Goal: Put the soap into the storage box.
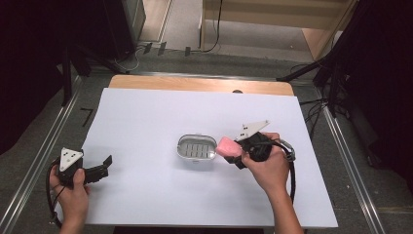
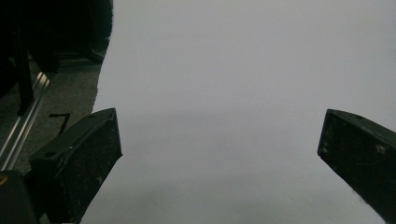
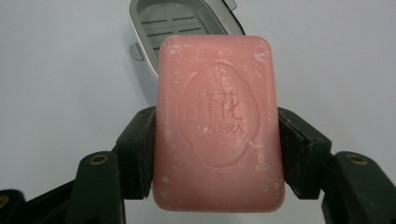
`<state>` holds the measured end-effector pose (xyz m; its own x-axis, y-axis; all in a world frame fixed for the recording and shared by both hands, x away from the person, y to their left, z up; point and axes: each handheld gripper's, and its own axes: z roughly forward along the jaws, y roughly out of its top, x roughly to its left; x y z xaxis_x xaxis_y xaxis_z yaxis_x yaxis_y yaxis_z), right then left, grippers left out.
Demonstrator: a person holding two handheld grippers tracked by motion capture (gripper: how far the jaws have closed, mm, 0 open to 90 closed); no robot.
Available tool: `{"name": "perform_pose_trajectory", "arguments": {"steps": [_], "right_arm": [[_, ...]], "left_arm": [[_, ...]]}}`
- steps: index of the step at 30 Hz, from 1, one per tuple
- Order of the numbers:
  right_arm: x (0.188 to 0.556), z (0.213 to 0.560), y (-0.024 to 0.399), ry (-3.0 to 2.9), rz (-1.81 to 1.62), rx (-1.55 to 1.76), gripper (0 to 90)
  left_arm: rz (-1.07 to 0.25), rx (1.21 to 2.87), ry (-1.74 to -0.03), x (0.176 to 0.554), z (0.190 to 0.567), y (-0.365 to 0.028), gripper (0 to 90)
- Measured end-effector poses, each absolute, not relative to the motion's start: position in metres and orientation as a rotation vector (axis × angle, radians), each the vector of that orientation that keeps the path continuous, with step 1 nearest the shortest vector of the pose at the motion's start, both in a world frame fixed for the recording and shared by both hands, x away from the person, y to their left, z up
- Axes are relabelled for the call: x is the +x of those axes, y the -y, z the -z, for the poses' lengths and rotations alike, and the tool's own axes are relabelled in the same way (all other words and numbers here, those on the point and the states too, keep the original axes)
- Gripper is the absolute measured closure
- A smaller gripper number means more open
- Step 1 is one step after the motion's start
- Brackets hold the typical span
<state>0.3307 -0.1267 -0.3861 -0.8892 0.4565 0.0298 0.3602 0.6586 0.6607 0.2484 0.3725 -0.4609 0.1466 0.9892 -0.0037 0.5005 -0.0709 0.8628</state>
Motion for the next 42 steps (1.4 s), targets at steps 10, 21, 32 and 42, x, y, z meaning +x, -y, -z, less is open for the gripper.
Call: {"name": "perform_pose_trajectory", "arguments": {"steps": [10, 21, 32, 42], "right_arm": [[0.337, 0.385, 0.102, -2.764, -1.044, 0.608, 38.4], [0.343, 0.390, 0.081, -2.793, -1.044, 0.574, 38.4], [0.354, 0.390, 0.066, -2.810, -1.060, 0.521, 38.4], [0.367, 0.400, 0.048, -2.850, -1.041, 0.476, 38.4]], "left_arm": [[-0.821, 1.673, -1.452, 0.249, 0.461, -0.373, 0.2], [-0.818, 1.671, -1.458, 0.249, 0.461, -0.373, 0.2], [-0.815, 1.672, -1.456, 0.249, 0.461, -0.373, 0.2], [-0.809, 1.676, -1.454, 0.249, 0.461, -0.374, 0.2]]}}
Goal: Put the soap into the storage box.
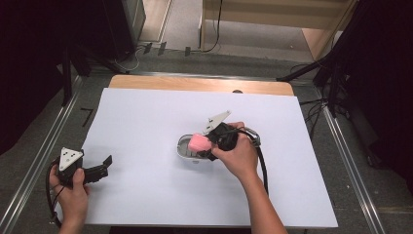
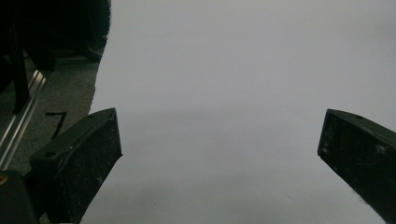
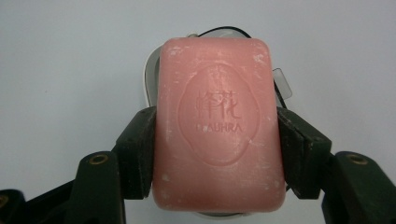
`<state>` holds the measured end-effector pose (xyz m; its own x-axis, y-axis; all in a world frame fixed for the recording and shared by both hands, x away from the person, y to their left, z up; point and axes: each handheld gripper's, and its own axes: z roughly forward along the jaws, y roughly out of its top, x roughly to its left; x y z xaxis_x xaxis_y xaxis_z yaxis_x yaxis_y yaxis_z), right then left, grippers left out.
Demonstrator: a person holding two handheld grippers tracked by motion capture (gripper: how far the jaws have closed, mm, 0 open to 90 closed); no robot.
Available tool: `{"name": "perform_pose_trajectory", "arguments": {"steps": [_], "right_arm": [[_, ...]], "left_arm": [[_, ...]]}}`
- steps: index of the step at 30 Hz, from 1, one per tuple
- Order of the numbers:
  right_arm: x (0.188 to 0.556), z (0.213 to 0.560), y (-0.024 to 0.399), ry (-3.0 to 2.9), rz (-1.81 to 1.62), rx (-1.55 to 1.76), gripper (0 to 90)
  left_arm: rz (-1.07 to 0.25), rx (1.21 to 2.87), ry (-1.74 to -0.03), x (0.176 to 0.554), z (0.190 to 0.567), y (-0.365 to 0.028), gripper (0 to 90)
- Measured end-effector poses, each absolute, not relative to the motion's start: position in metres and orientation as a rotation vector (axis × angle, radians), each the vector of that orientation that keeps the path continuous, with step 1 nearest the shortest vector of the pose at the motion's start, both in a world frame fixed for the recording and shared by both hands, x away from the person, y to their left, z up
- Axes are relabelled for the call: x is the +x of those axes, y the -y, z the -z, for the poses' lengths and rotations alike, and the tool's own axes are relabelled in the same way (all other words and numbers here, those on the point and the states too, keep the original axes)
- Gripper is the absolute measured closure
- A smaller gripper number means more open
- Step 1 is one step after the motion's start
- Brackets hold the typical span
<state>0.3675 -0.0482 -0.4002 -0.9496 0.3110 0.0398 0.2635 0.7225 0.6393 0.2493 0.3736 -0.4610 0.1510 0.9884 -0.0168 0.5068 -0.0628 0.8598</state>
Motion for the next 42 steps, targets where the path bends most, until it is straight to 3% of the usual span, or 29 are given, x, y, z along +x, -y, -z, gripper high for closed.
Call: {"name": "perform_pose_trajectory", "arguments": {"steps": [21, 32, 36, 42], "right_arm": [[0.375, 0.410, 0.038, -2.862, -1.041, 0.438, 38.1], [0.371, 0.398, 0.060, -2.763, -1.192, 0.534, 26.2], [0.368, 0.400, 0.075, -2.719, -1.189, 0.603, 16.1], [0.365, 0.405, 0.096, -2.684, -1.198, 0.669, 12.7]], "left_arm": [[-0.806, 1.679, -1.449, 0.250, 0.461, -0.373, 0.2], [-0.799, 1.684, -1.450, 0.250, 0.461, -0.374, 0.2], [-0.804, 1.681, -1.449, 0.250, 0.461, -0.374, 0.2], [-0.807, 1.682, -1.447, 0.250, 0.461, -0.373, 0.2]]}}
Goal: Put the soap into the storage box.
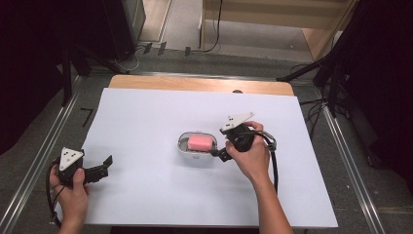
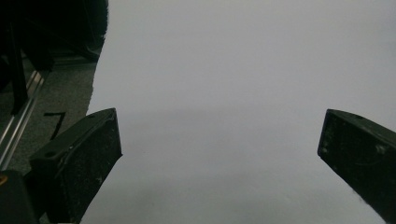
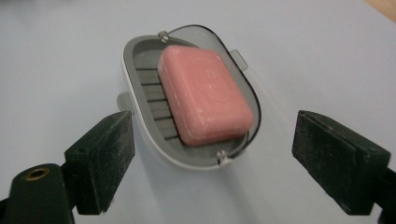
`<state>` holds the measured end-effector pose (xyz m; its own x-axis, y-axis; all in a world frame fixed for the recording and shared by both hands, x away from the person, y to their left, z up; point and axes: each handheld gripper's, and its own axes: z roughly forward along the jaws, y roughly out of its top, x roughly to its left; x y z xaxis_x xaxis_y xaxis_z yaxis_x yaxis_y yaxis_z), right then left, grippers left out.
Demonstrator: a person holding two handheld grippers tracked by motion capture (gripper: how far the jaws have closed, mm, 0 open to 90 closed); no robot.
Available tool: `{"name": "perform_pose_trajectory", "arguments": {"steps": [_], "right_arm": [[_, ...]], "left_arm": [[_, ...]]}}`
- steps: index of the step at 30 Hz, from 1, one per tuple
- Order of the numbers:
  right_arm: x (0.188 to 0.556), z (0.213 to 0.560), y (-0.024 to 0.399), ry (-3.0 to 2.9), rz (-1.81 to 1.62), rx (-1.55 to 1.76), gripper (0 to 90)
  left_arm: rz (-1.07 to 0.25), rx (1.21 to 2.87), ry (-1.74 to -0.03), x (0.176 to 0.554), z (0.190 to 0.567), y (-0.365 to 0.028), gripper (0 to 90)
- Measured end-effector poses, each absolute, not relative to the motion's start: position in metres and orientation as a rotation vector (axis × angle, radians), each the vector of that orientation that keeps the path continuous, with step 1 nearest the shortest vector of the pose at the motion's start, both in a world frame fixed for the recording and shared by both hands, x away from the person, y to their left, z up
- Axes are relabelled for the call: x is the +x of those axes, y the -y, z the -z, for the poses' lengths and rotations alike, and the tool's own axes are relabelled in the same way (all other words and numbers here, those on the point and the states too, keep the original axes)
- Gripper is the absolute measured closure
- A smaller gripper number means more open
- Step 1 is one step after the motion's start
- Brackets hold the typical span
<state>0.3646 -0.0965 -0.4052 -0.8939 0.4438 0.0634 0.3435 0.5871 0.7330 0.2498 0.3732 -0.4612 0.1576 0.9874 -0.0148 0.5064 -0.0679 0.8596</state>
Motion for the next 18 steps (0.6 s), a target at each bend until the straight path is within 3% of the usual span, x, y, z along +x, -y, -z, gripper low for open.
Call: {"name": "perform_pose_trajectory", "arguments": {"steps": [5, 18], "right_arm": [[0.362, 0.412, 0.114, -2.656, -1.176, 0.748, 0.5], [0.355, 0.423, 0.143, -2.615, -1.136, 0.840, 0.0]], "left_arm": [[-0.808, 1.682, -1.447, 0.250, 0.461, -0.373, 0.2], [-0.812, 1.683, -1.446, 0.250, 0.461, -0.373, 0.2]]}}
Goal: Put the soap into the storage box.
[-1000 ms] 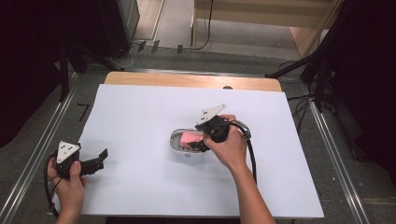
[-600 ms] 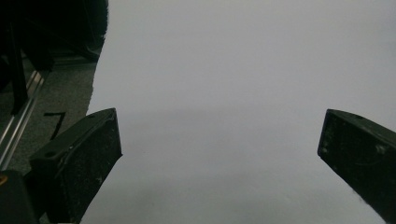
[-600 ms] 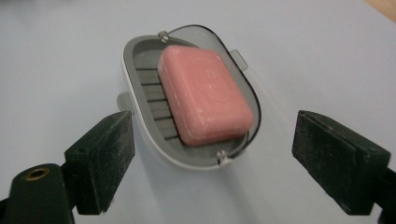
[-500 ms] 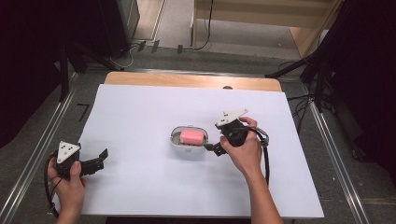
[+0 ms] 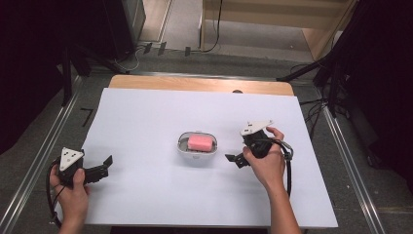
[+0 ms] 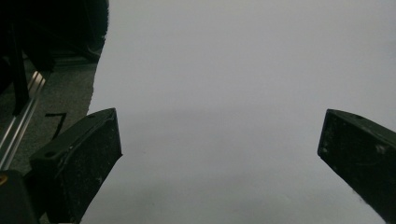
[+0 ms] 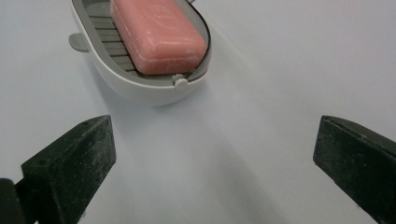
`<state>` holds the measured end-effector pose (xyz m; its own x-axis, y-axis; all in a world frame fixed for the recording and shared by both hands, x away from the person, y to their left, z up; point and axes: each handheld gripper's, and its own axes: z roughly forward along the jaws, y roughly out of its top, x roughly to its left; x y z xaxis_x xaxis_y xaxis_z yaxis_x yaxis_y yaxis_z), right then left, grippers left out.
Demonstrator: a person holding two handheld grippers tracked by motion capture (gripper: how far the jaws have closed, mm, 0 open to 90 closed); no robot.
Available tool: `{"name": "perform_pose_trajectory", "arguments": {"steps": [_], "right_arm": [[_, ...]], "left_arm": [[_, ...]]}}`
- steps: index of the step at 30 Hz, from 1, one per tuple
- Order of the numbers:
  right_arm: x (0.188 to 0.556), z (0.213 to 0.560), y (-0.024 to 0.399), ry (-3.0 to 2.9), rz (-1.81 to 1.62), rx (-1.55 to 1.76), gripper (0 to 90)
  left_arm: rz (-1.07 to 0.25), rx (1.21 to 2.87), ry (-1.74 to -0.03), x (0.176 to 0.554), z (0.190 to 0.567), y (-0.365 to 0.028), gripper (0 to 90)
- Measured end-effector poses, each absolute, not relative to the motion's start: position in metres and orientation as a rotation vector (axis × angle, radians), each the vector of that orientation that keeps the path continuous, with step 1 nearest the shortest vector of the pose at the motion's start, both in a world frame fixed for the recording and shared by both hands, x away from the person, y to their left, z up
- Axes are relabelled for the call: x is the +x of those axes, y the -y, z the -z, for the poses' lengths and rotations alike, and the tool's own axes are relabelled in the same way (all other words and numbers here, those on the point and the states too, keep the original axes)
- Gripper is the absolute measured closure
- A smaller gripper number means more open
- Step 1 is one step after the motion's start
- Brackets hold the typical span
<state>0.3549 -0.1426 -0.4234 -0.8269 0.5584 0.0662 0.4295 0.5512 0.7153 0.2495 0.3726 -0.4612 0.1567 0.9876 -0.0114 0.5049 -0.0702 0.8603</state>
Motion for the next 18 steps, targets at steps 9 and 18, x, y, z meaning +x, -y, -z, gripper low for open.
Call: {"name": "perform_pose_trajectory", "arguments": {"steps": [9, 18], "right_arm": [[0.349, 0.432, 0.164, -2.592, -1.122, 0.890, 0.0], [0.342, 0.439, 0.185, -2.564, -1.110, 0.945, 0.0]], "left_arm": [[-0.812, 1.684, -1.447, 0.249, 0.461, -0.372, 0.3], [-0.816, 1.687, -1.445, 0.249, 0.461, -0.372, 0.2]]}}
